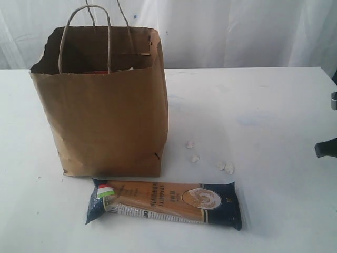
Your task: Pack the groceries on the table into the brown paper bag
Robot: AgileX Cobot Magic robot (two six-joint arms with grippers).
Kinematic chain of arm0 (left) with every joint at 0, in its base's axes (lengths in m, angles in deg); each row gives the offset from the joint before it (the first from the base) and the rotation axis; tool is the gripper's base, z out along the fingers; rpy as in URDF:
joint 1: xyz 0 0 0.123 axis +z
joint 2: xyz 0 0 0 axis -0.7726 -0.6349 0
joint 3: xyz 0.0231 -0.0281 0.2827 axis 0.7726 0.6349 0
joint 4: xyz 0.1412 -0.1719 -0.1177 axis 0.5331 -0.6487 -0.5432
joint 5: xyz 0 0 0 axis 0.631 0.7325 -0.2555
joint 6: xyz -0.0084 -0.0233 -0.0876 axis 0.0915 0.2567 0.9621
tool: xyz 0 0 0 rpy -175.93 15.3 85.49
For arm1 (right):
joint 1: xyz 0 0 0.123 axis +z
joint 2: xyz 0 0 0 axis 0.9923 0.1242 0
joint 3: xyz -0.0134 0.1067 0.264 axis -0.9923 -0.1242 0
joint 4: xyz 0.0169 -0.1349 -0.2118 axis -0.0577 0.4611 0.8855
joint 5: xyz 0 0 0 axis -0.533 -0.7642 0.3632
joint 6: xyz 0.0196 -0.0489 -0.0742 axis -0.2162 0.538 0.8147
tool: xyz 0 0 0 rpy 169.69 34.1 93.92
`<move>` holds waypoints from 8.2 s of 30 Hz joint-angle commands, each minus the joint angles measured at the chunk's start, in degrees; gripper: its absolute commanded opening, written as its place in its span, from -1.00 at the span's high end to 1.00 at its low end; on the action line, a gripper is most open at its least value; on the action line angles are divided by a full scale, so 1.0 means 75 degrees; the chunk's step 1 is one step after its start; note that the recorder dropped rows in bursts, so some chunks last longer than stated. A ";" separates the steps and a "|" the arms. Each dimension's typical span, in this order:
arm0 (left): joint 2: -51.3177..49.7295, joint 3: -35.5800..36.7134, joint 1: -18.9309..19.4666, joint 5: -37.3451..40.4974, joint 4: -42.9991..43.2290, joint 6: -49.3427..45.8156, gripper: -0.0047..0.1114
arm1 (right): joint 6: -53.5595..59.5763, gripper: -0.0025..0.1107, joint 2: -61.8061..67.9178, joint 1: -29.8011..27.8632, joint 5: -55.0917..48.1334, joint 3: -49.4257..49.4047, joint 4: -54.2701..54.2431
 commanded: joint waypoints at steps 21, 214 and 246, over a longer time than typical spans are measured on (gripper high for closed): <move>0.0058 0.0033 0.0007 -0.0052 0.0064 0.0001 0.92 | -0.1476 0.96 -0.9737 -0.0053 0.3818 -0.4895 -0.0049; -1.1552 -1.0547 -0.1251 0.7662 -0.1175 -0.5086 0.92 | -0.1188 0.96 -0.9737 -0.0053 0.3734 -0.6022 -0.0279; -1.1540 -0.9111 -0.1251 0.8541 -0.4886 -1.0856 0.92 | -0.1188 0.96 -0.9737 -0.0053 0.3734 -0.6022 -0.0279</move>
